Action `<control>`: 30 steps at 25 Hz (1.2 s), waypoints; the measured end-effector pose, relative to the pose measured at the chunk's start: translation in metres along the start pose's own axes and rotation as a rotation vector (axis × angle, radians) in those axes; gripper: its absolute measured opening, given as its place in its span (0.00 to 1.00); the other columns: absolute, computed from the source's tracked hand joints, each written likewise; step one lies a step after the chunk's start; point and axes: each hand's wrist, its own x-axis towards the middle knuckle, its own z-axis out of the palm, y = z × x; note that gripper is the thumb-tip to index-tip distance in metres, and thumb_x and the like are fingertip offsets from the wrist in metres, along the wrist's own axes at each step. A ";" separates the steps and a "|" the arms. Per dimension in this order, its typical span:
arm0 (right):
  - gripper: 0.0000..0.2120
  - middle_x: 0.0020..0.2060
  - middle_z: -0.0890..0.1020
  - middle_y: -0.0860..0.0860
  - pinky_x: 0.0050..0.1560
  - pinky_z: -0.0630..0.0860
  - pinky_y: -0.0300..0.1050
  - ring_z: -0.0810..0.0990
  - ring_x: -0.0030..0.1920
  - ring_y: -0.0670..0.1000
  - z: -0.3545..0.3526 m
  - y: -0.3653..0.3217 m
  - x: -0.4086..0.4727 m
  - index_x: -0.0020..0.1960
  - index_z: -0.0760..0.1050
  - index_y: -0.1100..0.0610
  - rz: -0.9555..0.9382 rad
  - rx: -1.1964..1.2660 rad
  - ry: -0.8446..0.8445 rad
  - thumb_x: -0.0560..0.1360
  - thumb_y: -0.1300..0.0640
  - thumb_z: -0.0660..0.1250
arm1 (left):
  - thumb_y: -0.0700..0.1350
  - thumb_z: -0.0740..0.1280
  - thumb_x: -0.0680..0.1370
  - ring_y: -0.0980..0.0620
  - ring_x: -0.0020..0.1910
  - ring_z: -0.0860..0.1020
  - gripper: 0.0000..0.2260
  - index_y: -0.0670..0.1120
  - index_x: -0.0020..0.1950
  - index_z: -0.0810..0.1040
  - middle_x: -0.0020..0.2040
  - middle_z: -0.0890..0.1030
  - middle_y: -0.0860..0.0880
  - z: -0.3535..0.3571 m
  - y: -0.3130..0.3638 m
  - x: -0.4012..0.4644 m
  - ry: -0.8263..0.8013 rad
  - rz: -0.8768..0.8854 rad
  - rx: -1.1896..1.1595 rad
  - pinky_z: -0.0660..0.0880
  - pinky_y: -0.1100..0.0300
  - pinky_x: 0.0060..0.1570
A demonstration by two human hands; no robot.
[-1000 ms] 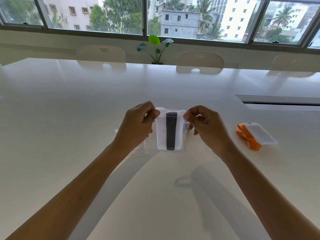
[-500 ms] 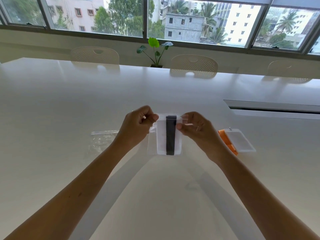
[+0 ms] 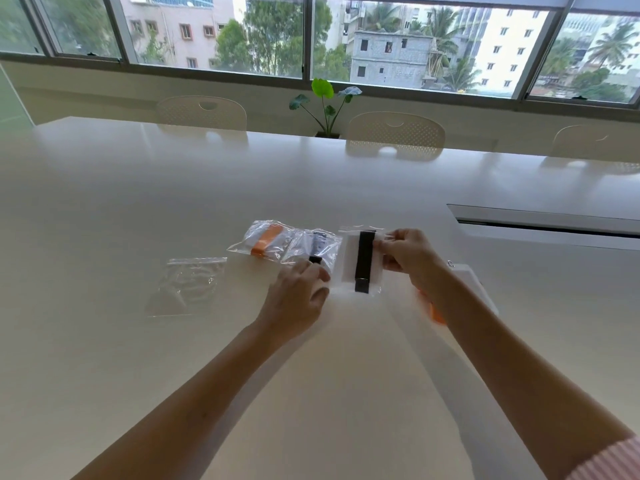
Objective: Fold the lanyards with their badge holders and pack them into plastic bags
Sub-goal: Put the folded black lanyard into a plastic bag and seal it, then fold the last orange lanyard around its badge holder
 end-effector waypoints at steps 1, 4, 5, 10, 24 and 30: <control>0.04 0.36 0.75 0.56 0.33 0.79 0.42 0.77 0.33 0.50 -0.001 0.002 0.010 0.47 0.72 0.63 0.024 -0.045 -0.008 0.74 0.67 0.68 | 0.47 0.64 0.76 0.47 0.58 0.71 0.10 0.51 0.56 0.76 0.59 0.75 0.52 0.006 0.000 -0.006 -0.045 0.000 0.077 0.67 0.55 0.54; 0.08 0.33 0.74 0.56 0.28 0.79 0.39 0.76 0.32 0.51 -0.001 0.007 0.032 0.38 0.70 0.62 0.094 -0.090 -0.043 0.74 0.68 0.67 | 0.52 0.59 0.78 0.51 0.63 0.66 0.11 0.56 0.59 0.72 0.63 0.69 0.56 0.017 0.000 -0.020 -0.096 0.025 0.175 0.62 0.54 0.57; 0.10 0.32 0.74 0.56 0.28 0.78 0.41 0.76 0.31 0.51 0.000 0.008 0.037 0.36 0.69 0.62 0.111 -0.107 -0.034 0.74 0.69 0.67 | 0.54 0.58 0.79 0.52 0.65 0.64 0.12 0.56 0.61 0.71 0.65 0.67 0.57 0.018 -0.001 -0.024 -0.099 0.027 0.180 0.61 0.54 0.59; 0.09 0.38 0.75 0.63 0.42 0.80 0.54 0.74 0.37 0.55 -0.001 0.017 0.045 0.47 0.74 0.71 0.041 -0.263 0.031 0.70 0.68 0.70 | 0.55 0.56 0.79 0.54 0.69 0.62 0.16 0.58 0.66 0.68 0.70 0.65 0.58 0.017 -0.002 -0.031 -0.084 0.044 0.234 0.60 0.56 0.63; 0.26 0.51 0.75 0.60 0.52 0.78 0.57 0.76 0.51 0.59 -0.141 0.048 -0.004 0.52 0.69 0.61 0.185 -0.750 0.045 0.64 0.49 0.78 | 0.55 0.59 0.80 0.54 0.69 0.63 0.16 0.57 0.67 0.70 0.70 0.67 0.58 0.014 -0.002 -0.030 -0.086 0.055 0.231 0.60 0.55 0.63; 0.35 0.54 0.77 0.60 0.51 0.78 0.56 0.77 0.53 0.60 -0.143 0.036 -0.010 0.62 0.71 0.63 0.073 -0.641 0.182 0.61 0.54 0.80 | 0.55 0.59 0.79 0.54 0.69 0.63 0.16 0.57 0.66 0.70 0.69 0.67 0.59 0.014 -0.002 -0.030 -0.090 0.051 0.224 0.60 0.55 0.62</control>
